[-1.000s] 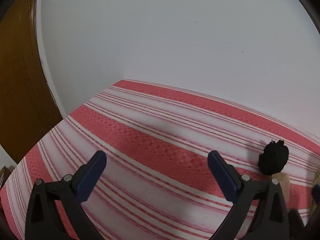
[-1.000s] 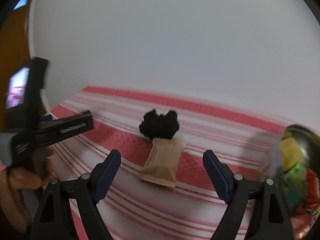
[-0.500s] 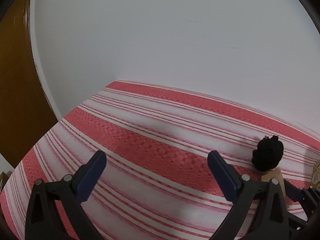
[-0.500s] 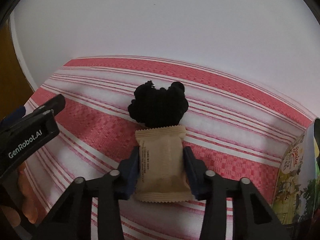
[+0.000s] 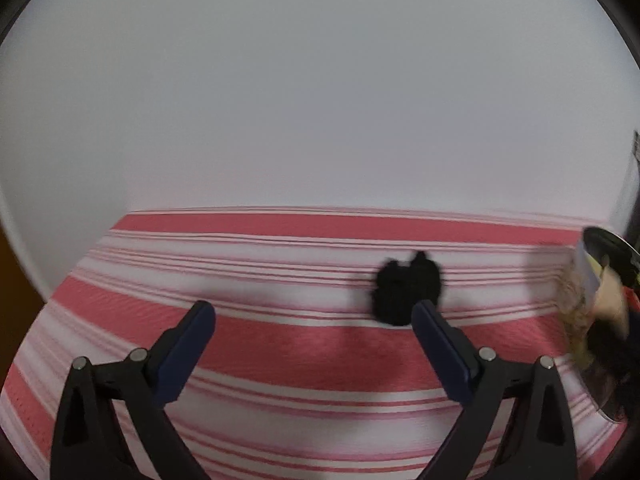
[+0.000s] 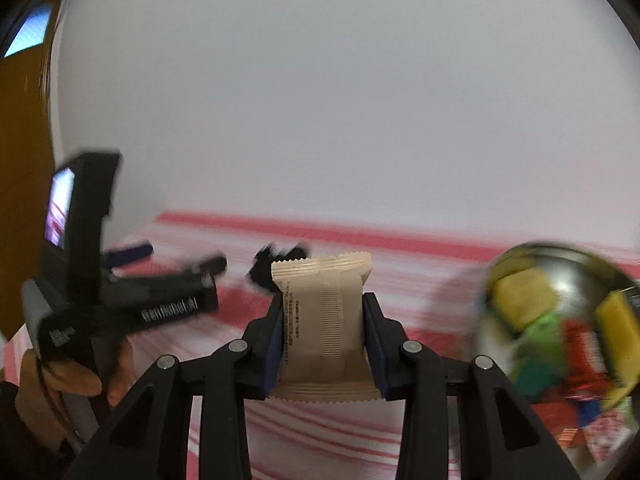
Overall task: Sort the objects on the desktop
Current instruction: 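Grip the black fuzzy item with the left tool while the right tool grips the beige packet, then carry the black item with the left tool while the right tool carries the beige packet to the basin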
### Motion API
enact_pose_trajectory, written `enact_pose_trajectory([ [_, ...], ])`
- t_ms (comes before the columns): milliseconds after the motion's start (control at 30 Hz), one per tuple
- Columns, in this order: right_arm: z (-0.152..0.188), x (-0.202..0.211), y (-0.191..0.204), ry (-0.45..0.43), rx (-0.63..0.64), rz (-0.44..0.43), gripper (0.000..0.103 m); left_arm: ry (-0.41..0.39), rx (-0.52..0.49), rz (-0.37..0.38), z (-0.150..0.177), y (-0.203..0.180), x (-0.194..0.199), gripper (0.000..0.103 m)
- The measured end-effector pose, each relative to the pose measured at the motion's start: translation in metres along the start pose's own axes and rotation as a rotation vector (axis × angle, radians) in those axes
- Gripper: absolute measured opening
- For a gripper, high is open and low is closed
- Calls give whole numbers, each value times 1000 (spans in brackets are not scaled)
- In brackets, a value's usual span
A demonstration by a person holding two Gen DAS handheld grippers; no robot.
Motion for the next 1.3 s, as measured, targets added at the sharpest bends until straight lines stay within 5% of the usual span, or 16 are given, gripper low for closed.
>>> enact_pose_trajectory([
  [267,-11,9,-32,-67,-67,58,39,166,-6,31,-9,-24,-66,90],
  [533,-4,-7,-27,-21,-97,64,39,287,25,93,-5,-38,-103,58],
  [733,-4,-13,-25,-18,-95,60,39,258,58,82,-3,-31,-91,55],
  [900,-5,-11,-27,-38,-100,67,39,99,27,3,-17,-31,-55,55],
  [1300,-8,-4,-28,-95,-74,107,39,2,76,-72,-4,-22,-16,56],
])
Point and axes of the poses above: each gripper's, at about its wrist camera, not at the fingertips, and x roughly against the way its jaws point, y to its left, z to its underside, the point moved 8 cm from there along -x, roughly the way its jaws point, and after that the axes turned 13 degrees about z, right-handed, at the moved point
